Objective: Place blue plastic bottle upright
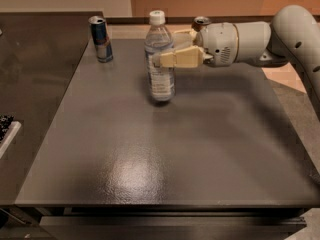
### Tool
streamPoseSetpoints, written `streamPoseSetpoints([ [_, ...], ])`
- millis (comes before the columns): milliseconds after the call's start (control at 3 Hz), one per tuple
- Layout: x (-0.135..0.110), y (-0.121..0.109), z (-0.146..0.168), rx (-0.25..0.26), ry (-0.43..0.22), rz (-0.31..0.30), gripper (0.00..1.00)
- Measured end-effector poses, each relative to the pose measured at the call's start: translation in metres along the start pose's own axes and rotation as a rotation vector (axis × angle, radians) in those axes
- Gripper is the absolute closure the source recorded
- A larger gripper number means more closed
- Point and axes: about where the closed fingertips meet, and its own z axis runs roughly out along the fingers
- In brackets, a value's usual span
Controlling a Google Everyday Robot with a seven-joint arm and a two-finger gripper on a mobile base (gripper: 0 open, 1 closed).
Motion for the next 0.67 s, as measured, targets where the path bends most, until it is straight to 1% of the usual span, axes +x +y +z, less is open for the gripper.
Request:
streamPoseSetpoints([
  [333,-0.0070,-0.0002,-0.0072,0.001,0.016,-0.002,0.84],
  [667,-0.0139,-0.0025,-0.0127,0.013,0.034,-0.016,0.61],
])
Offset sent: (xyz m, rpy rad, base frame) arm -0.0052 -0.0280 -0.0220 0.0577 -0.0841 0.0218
